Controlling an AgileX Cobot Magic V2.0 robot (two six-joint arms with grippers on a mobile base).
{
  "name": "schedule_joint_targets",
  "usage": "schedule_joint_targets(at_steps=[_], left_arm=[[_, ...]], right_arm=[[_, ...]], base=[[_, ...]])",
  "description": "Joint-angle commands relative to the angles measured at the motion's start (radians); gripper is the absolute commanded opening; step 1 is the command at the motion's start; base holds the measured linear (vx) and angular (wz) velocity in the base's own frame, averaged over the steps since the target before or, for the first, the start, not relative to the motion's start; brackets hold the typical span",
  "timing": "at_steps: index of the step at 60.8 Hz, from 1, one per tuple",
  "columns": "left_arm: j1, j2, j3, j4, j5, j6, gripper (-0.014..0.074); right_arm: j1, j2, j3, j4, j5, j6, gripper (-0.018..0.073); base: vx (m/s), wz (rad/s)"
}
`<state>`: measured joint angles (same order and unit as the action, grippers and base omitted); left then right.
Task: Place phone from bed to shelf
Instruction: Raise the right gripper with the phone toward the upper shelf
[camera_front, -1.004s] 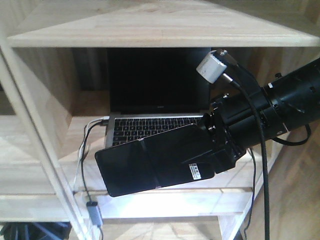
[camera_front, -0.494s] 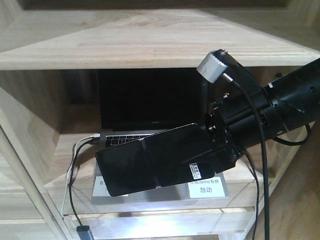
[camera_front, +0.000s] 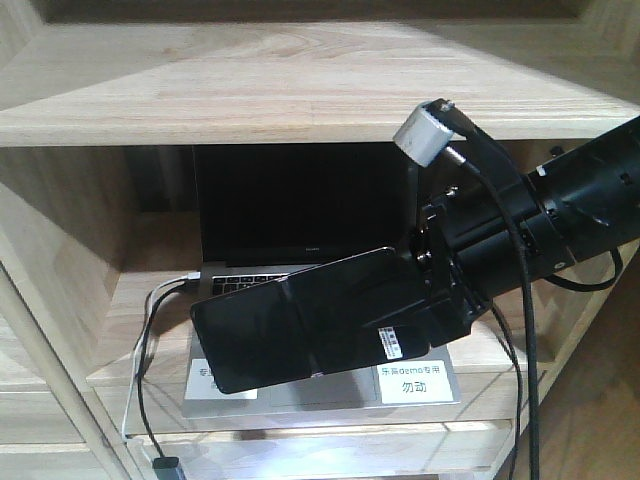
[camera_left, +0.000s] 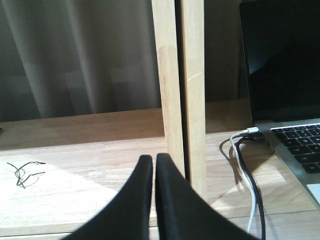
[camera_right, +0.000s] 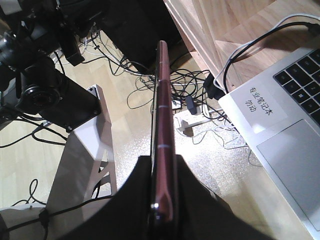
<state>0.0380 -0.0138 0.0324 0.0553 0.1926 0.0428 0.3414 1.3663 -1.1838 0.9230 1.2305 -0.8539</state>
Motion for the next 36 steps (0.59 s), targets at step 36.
schedule_joint_targets(at_steps=[36], left_arm=[[0.000,-0.010,-0.026,-0.005,-0.070,-0.004,0.0001]], right_arm=[[-0.002,-0.035,-0.024,0.080,0.057,-0.005,-0.0001]], base=[[0.00,0.00]])
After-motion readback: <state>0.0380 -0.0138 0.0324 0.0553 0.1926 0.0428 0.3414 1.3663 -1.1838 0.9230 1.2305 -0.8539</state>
